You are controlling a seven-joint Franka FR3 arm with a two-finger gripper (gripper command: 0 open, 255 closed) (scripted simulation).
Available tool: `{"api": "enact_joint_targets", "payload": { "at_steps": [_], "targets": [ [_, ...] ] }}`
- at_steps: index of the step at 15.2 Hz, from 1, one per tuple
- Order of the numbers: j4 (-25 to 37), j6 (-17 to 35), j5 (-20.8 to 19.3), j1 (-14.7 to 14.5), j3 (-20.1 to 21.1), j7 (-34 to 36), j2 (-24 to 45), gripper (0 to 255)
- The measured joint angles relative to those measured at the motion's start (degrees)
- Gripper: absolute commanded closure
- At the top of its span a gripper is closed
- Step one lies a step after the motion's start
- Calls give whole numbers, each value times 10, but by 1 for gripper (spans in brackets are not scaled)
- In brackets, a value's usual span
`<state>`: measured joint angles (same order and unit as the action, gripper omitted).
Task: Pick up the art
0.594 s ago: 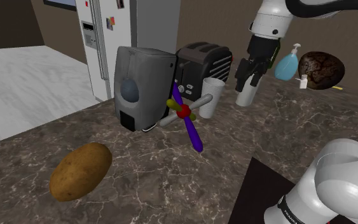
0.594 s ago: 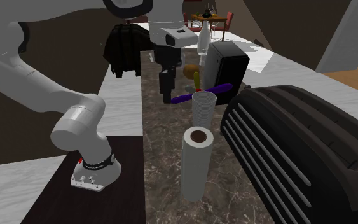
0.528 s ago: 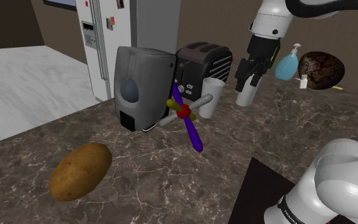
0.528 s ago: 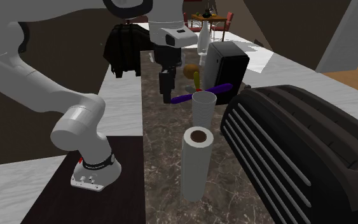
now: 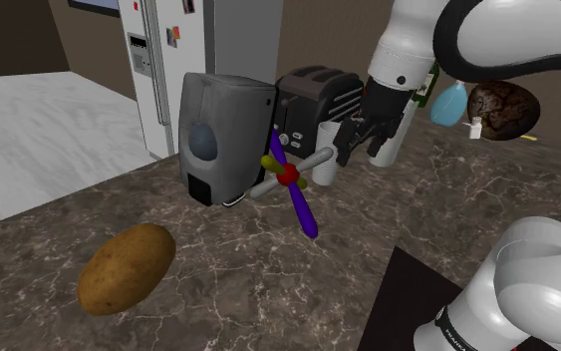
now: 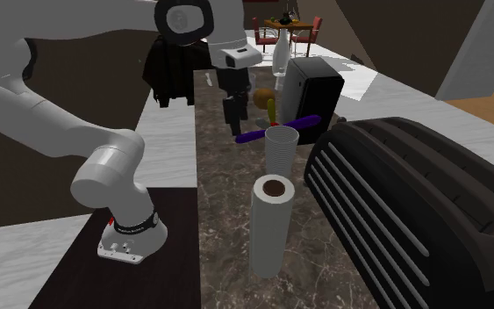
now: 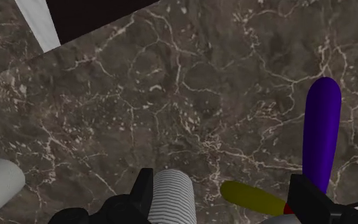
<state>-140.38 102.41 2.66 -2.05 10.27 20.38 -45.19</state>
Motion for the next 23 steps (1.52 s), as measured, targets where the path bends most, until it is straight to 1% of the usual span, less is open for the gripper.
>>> {"api": "enact_joint_targets", "payload": {
  "at_steps": [4, 9, 12, 17, 18, 23],
  "targets": [
    [-29, 74, 17, -4, 74, 90, 9, 0],
    [-19, 152, 14, 12, 169, 202, 57, 0],
    [-36, 180, 15, 14, 187, 222, 63, 0],
    [-66, 223, 16, 16, 200, 233, 75, 0],
    [-70, 225, 16, 15, 200, 233, 74, 255],
    [-72, 228, 17, 14, 201, 235, 73, 255]
  ]
}}
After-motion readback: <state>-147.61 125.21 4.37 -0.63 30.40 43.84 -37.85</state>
